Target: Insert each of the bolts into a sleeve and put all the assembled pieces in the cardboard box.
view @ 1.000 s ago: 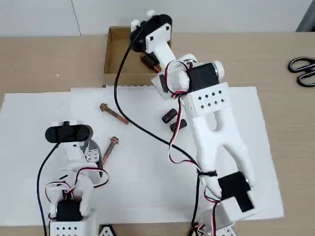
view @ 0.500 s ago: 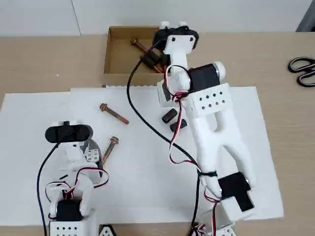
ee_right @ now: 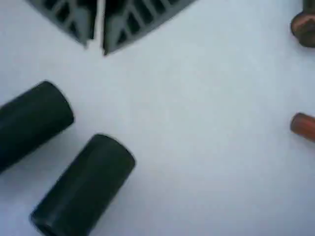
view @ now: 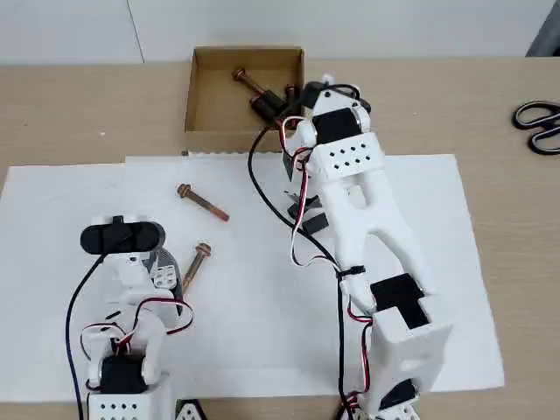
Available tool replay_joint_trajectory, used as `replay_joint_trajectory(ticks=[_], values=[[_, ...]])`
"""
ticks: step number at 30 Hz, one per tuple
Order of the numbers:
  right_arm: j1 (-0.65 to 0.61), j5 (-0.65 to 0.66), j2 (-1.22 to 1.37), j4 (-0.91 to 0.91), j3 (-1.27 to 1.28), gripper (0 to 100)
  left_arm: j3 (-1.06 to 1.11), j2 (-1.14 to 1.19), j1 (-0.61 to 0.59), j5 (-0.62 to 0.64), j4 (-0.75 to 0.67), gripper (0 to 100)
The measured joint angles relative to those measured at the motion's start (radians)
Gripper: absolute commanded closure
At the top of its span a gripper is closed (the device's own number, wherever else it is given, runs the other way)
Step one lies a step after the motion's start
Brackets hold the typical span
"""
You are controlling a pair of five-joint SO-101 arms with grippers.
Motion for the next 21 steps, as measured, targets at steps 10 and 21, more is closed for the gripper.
replay_joint_trajectory(ticks=[10, 21], values=[[0.005, 0.0, 0.008, 0.0, 0.035, 98.9, 0.0, 0.0, 0.0, 0.0, 0.0, 99], [0.005, 0.0, 0.078, 0.0, 0.035, 81.9, 0.0, 0.0, 0.0, 0.0, 0.0, 99]])
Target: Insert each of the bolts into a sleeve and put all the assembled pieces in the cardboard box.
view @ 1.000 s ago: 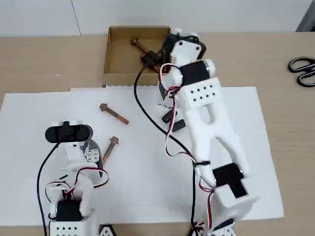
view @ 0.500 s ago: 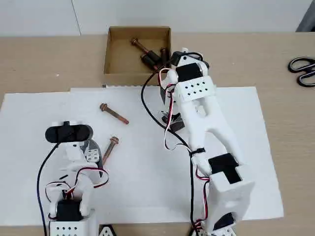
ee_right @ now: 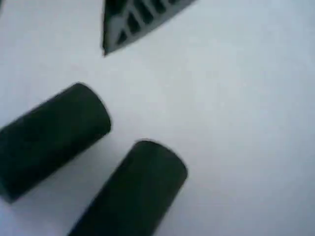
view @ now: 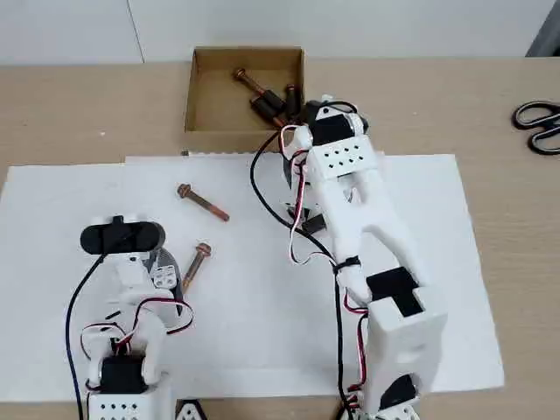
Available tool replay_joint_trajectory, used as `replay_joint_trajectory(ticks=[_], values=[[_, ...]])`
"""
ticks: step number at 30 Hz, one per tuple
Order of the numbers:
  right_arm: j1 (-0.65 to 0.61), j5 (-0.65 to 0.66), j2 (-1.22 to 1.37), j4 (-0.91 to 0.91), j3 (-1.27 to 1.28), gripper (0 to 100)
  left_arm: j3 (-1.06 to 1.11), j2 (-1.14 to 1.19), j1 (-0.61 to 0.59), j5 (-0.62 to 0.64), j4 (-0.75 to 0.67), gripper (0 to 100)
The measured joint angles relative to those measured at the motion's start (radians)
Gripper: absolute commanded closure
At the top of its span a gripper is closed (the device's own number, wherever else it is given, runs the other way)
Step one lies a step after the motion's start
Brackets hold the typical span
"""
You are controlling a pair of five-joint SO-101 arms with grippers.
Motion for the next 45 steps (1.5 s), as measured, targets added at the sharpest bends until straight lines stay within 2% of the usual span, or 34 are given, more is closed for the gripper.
replay_joint_trajectory(ticks=[9, 26, 34, 36, 40, 45], values=[[0.0, -0.005, 0.064, -0.002, 0.0, 81.9, 0.0, 0.0, 0.0, 0.0, 0.0, 99], [0.005, -0.005, 0.091, -0.127, 0.0, 81.9, 0.0, 0.0, 0.0, 0.0, 0.0, 99], [0.018, -0.005, 0.181, -0.147, 0.0, 82.0, 0.0, 0.0, 0.0, 0.0, 0.0, 99], [0.018, -0.005, 0.19, -0.147, 0.0, 84.5, 0.0, 0.0, 0.0, 0.0, 0.0, 99], [0.021, -0.005, 0.195, -0.147, -0.002, 99.8, 0.0, 0.0, 0.0, 0.0, 0.0, 99], [0.026, -0.005, 0.195, -0.146, 0.0, 99.6, 0.0, 0.0, 0.0, 0.002, 0.0, 99]])
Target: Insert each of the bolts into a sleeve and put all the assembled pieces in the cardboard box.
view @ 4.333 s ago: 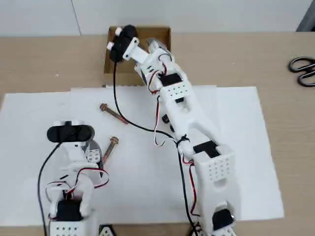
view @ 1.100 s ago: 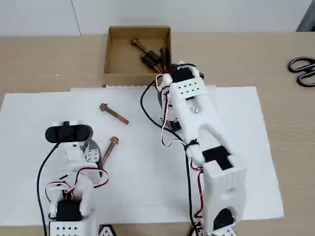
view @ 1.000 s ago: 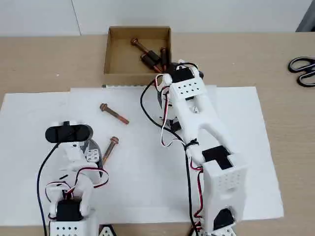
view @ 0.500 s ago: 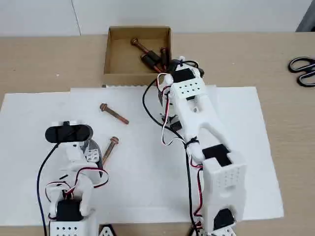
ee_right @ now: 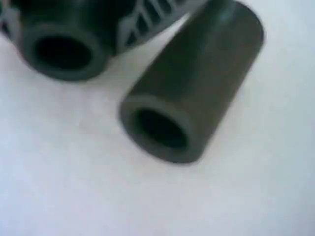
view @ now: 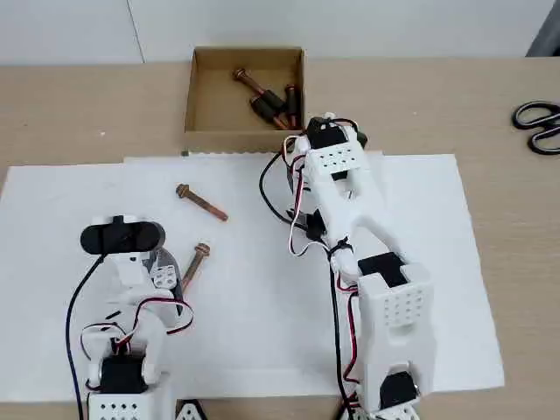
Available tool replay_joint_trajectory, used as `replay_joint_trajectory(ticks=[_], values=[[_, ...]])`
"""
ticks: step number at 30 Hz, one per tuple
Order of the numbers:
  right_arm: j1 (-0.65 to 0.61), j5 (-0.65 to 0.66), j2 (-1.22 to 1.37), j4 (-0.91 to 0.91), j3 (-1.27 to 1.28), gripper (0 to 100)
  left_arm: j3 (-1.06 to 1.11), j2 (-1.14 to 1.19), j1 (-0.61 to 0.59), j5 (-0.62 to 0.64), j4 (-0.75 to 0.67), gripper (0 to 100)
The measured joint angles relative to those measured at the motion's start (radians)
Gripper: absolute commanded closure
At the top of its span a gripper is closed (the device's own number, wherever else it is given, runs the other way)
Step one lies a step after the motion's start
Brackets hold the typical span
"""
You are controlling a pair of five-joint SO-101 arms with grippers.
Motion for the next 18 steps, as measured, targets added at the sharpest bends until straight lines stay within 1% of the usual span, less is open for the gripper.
replay_joint_trajectory(ticks=[7, 11, 18], values=[[0.006, 0.0, -0.002, 0.011, 0.0, 99.5, 0.0, 0.0, 0.0, 0.0, 0.0, 99], [-0.003, 0.006, -0.052, 0.048, 0.0, 99.5, 0.0, 0.0, 0.0, 0.0, 0.0, 99], [-0.005, 0.132, -0.302, 0.095, 0.0, 99.5, 0.0, 0.0, 0.0, 0.0, 0.0, 99]])
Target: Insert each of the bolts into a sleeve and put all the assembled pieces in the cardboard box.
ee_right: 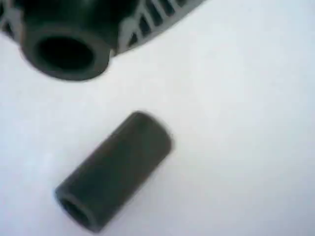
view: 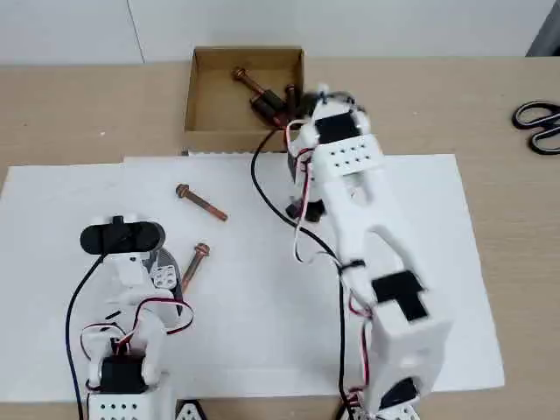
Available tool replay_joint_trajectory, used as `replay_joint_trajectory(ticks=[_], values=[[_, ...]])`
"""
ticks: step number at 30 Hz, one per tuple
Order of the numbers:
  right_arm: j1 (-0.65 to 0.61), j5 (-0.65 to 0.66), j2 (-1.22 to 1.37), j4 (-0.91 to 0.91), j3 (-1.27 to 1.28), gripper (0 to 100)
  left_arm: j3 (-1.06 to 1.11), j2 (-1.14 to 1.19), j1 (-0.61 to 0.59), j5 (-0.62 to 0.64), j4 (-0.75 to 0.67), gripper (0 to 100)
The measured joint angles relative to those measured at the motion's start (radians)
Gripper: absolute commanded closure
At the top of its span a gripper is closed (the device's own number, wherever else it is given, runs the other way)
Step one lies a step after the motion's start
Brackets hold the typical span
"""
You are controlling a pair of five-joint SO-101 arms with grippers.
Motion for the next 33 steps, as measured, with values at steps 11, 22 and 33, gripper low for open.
replay_joint_trajectory(ticks=[11, 22, 33], values=[[0.054, 0.052, -0.445, 0.06, 0.011, 99.5, 0.0, 0.0, 0.0, 0.0, 0.0, 99], [0.222, 0.052, -0.887, 0.052, 0.454, 99.5, -0.043, 0.0, 0.0, 0.0, 0.044, 99], [0.407, 0.08, -1.226, -0.032, 0.864, 99.5, -0.471, 0.158, 0.0, 0.0, 0.258, 99]])
